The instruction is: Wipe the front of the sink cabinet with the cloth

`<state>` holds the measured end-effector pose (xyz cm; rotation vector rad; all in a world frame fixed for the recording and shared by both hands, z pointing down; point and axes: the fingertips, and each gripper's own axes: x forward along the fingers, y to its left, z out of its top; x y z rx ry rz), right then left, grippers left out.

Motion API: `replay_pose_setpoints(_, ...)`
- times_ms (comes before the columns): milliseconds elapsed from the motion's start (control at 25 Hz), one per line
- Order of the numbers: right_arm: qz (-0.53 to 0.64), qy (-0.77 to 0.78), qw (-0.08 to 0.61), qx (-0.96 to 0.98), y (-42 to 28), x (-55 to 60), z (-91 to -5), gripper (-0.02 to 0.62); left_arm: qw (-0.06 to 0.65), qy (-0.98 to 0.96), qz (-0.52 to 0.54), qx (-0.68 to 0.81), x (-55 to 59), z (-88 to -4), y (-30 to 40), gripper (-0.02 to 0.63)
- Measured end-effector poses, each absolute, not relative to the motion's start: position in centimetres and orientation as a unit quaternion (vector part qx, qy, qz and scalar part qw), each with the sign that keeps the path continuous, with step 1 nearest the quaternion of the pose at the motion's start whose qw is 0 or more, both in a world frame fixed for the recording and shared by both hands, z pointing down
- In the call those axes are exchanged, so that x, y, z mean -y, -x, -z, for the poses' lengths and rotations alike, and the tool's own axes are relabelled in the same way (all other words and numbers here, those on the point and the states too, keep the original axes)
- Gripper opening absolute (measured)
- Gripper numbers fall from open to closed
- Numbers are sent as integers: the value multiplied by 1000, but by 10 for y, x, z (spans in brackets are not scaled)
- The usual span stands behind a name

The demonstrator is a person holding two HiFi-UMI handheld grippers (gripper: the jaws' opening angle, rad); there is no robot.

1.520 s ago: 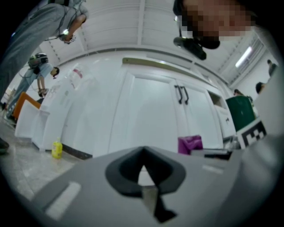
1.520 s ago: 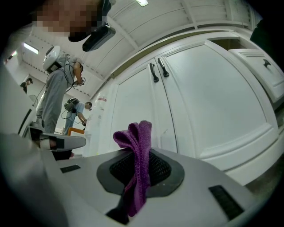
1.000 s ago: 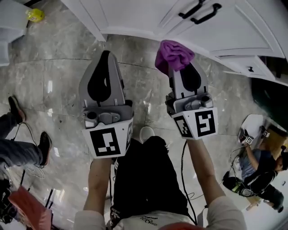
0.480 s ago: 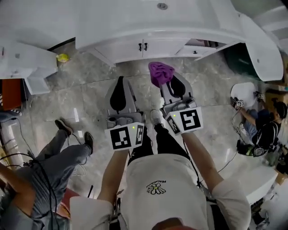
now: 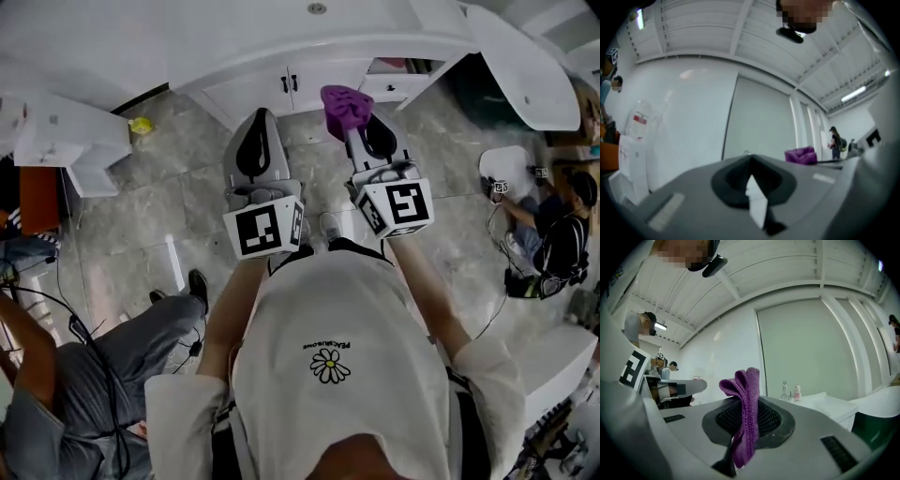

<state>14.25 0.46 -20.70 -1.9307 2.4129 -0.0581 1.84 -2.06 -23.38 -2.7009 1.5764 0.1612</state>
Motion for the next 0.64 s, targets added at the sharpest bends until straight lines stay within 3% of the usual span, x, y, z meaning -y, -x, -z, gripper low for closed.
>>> replay_pose_setpoints(280,47,651,11,-757,-152,-25,196,52,-40,841,-72,-534,24,219,5,5)
replay_pose_setpoints(640,19,646,23,-763,-165,-58,217,52,9,845,-41,-534,-16,230,1,5)
